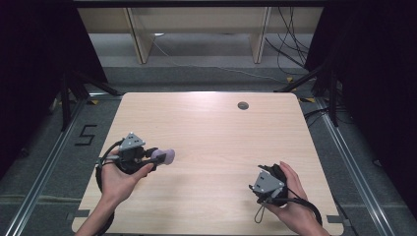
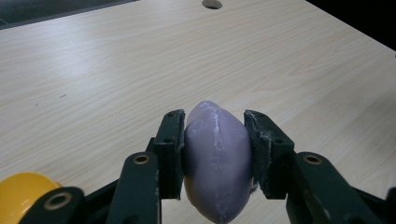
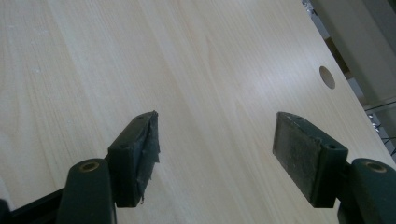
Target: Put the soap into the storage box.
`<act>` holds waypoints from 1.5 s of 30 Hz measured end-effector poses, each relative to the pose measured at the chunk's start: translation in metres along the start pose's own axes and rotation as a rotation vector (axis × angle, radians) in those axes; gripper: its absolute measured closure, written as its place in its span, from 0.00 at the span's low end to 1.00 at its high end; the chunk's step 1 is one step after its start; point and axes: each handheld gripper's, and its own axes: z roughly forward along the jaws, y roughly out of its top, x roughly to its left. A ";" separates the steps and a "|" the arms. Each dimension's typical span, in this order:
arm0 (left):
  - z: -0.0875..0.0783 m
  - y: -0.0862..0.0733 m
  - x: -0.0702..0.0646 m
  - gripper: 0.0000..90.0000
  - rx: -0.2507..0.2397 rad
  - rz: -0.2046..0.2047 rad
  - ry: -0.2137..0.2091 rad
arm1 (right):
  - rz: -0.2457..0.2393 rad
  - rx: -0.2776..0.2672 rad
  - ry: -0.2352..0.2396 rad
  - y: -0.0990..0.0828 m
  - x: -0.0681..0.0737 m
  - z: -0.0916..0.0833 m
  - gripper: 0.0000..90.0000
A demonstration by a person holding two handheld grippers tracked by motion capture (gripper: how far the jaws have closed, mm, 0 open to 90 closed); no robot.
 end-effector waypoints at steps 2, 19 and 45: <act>0.000 -0.001 0.001 0.66 -0.019 -0.023 0.001 | 0.000 0.001 0.000 0.000 0.000 0.000 0.36; -0.011 -0.006 0.015 0.66 -0.039 -0.076 0.049 | -0.002 0.000 -0.002 0.000 -0.001 -0.001 0.36; -0.022 -0.016 0.042 0.66 -0.084 -0.163 0.191 | -0.012 -0.001 0.010 0.000 -0.001 0.001 0.36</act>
